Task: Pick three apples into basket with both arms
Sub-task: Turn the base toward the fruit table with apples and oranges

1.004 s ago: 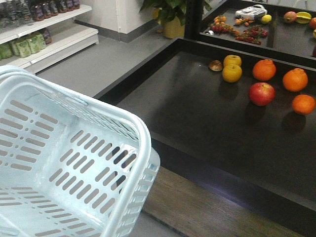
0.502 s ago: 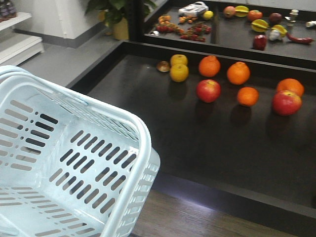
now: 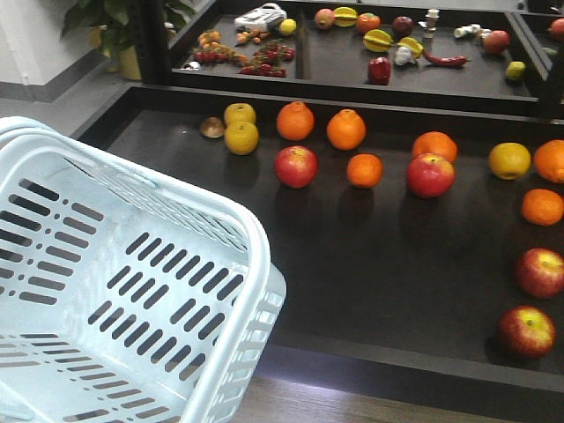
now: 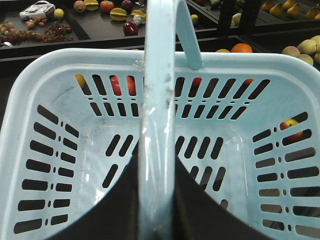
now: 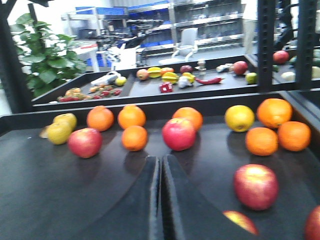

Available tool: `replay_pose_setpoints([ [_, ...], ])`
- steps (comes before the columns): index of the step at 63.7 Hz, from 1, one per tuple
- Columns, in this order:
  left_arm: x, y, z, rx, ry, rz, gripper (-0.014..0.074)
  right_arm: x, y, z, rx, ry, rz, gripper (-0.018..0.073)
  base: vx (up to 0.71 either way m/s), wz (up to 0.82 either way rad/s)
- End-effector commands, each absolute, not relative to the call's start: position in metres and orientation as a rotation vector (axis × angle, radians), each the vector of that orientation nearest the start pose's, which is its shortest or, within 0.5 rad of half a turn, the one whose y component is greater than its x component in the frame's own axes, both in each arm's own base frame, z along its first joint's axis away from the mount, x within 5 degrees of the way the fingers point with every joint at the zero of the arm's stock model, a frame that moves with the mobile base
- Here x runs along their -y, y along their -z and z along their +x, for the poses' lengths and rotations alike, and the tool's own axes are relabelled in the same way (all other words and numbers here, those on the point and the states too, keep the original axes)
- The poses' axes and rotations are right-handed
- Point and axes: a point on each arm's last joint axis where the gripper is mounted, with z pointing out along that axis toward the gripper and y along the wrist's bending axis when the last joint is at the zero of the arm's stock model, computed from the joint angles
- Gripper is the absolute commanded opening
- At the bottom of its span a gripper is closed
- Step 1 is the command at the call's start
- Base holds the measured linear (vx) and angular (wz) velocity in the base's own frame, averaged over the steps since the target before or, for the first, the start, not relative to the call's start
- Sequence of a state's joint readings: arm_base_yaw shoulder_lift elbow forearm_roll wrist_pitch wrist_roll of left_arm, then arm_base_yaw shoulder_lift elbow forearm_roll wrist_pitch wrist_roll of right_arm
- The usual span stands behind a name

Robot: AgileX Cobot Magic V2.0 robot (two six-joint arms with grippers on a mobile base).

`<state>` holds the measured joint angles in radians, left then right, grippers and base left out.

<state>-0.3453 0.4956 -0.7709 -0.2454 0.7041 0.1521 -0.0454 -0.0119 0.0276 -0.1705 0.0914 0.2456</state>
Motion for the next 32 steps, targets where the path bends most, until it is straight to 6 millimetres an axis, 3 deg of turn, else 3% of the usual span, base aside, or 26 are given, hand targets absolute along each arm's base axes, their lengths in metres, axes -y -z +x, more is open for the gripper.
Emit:
replay_pose_setpoints([
  [1,0.0408,-0.39,0.0724,-1.746,0.443,0.346,-0.0006,0.0031,-0.1991,0.0562,-1.515,-0.006,0.085,-0.0004,0.08,-0.28],
  [32,0.0408,-0.39,0.0724,-1.746,0.443,0.346,-0.0006,0.0031,-0.1991,0.0562,-1.515,-0.006,0.085,-0.0004,0.08,-0.09],
])
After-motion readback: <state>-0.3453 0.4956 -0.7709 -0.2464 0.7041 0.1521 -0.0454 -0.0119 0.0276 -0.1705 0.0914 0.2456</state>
